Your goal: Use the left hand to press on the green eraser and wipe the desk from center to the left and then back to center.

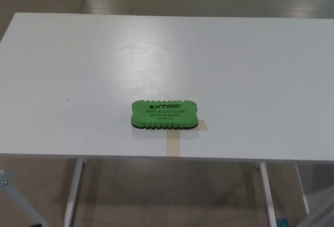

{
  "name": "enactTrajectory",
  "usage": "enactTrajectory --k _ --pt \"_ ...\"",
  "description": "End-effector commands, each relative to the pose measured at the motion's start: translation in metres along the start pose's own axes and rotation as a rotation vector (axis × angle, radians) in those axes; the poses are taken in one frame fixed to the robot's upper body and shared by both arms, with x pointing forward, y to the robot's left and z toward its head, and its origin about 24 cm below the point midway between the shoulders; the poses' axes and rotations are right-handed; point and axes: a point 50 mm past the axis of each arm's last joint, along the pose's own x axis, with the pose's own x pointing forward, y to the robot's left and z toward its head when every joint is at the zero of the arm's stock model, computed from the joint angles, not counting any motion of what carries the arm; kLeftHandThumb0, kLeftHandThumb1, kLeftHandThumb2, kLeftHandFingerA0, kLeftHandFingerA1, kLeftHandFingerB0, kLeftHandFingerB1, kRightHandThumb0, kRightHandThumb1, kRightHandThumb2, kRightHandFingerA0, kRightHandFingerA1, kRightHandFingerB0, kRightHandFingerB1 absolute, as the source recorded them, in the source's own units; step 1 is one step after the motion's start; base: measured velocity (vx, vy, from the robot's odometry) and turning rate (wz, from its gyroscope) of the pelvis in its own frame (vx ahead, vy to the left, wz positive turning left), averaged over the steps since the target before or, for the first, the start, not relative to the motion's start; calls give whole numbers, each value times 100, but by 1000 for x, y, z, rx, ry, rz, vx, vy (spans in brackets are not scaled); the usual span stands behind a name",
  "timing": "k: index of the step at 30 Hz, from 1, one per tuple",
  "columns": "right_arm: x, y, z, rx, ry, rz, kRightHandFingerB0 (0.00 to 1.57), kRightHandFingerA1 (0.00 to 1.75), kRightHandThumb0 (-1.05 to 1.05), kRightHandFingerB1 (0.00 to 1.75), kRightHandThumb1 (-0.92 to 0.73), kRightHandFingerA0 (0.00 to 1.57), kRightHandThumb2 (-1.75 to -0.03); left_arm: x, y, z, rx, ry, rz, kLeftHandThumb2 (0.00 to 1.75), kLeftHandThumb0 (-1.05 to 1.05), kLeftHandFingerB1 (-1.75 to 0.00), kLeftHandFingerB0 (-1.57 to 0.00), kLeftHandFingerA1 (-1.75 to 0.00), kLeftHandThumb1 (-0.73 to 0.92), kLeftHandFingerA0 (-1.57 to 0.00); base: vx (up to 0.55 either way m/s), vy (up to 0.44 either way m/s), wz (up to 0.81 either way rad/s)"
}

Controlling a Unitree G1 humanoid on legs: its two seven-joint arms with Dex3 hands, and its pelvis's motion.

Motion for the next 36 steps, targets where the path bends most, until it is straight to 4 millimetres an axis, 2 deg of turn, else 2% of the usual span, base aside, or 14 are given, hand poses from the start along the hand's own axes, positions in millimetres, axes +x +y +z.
enactTrajectory --k 1,4,5,7,8,9,12,13,14,15,17,20,26,36 --pt "-4 -8 14 139 -192 -161 50 47 -47 36 -76 80 -63 -4 17 12 -116 -183 149 61 -46 -42 -52 -49 66 -89 0 0 0" --pt "-4 -8 14 133 -194 -167 50 47 -46 36 -76 80 -63 -5 17 11 -104 -187 136 60 -46 -41 -51 -48 65 -88 0 0 0" --pt "-4 -7 14 136 -196 -162 50 47 -46 36 -76 80 -63 -5 16 12 -92 -195 103 83 -53 -51 -42 -61 51 -75 0 0 0" --pt "-3 -6 15 143 -204 -155 50 47 -46 36 -76 80 -63 -4 14 15 -80 -209 58 83 -53 -51 -42 -61 51 -75 0 0 0" --pt "-3 -5 17 117 -221 -132 50 48 -45 35 -77 79 -63 -5 11 20 -53 -237 -59 82 -52 -49 -37 -59 52 -72 0 0 0" --pt "-4 -4 18 103 -229 -124 50 49 -44 36 -77 78 -64 -6 11 22 -44 -244 -115 61 -42 -36 -38 -46 68 -82 0 0 0" --pt "-6 0 20 77 -255 -98 49 49 -43 36 -76 77 -64 -10 10 26 -27 -256 -264 62 -40 -38 -39 -48 69 -88 0 0 0" --pt "-10 3 20 66 -287 -63 49 49 -44 36 -77 81 -64 -13 6 30 23 -272 -388 61 -37 -44 -51 -48 69 -94 0 0 0" --pt "-11 4 20 62 -297 -53 49 49 -44 36 -77 81 -64 -14 5 31 37 -276 -424 61 -37 -44 -51 -48 69 -94 0 0 0" --pt "-14 9 21 48 -325 -20 49 50 -42 36 -77 84 -64 -22 0 34 84 -291 -562 61 -33 -52 -58 -49 69 -96 0 0 0" --pt "-15 11 20 34 -334 6 50 51 -42 37 -78 85 -64 -28 -3 36 113 -304 -654 61 -32 -56 -60 -49 68 -98 0 0 0" --pt "-15 11 15 33 -308 55 51 50 -41 38 -77 86 -64 -36 -6 37 129 -283 -835 61 -30 -71 -60 -51 68 -99 0 0 0" --pt "-14 9 9 13 -264 88 57 52 -41 40 -79 86 -64 -48 -3 42 118 -198 -1043 61 -26 -89 -60 -63 69 -101 0 0 0" --pt "-14 9 6 -12 -247 91 59 55 -40 41 -78 86 -64 -68 -14 66 148 -142 -1290 61 -31 -93 -59 -64 70 -99 0 0 0"
